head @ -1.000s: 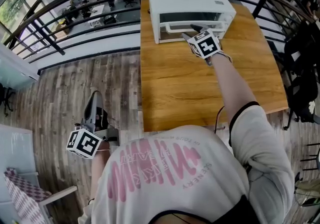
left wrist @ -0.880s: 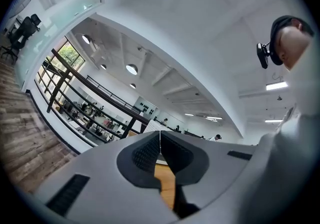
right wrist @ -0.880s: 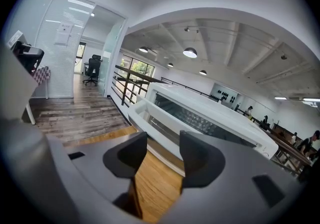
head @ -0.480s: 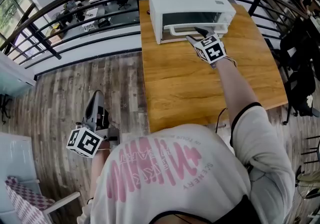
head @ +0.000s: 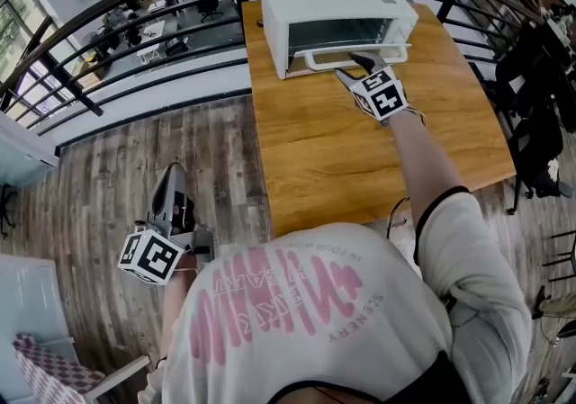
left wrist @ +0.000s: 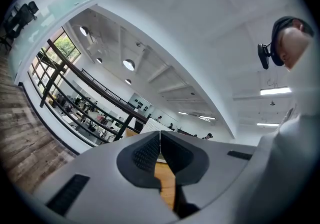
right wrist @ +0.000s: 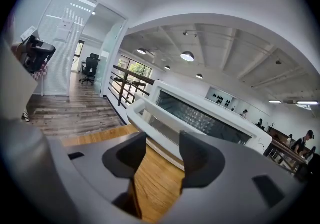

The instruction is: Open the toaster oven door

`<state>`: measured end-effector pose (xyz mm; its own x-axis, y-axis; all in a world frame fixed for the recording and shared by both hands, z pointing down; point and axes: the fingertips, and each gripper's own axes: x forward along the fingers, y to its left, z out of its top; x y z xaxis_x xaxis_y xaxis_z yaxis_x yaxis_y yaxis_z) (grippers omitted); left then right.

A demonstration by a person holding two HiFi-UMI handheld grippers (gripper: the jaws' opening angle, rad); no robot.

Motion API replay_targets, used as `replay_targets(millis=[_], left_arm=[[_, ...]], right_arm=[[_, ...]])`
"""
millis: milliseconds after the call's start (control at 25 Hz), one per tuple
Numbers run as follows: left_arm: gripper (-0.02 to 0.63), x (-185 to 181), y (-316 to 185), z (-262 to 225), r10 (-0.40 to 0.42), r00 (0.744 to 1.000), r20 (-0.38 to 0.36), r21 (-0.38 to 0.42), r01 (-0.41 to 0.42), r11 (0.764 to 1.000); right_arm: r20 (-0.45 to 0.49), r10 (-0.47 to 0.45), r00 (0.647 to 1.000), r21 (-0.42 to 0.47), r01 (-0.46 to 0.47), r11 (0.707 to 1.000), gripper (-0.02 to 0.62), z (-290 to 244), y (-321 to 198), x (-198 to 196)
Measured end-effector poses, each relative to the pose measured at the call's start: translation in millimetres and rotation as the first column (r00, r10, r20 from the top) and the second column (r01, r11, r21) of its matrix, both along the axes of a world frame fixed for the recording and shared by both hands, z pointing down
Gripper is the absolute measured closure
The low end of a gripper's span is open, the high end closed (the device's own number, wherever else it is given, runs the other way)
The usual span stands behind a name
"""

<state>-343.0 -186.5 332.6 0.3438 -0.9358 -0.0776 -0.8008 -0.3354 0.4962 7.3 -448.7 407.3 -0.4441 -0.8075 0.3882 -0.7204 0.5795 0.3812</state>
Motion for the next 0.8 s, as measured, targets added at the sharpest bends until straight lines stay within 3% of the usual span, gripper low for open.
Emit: replay_targets(millis=[800], left_arm=[[0.584,34,-15,6,0.026,0.999,-0.033,-0.014,-0.026,1.0]], right_arm=[[0.001,-0.025,1.0,0.066,0.025,0.998,0.39,14,23,1]])
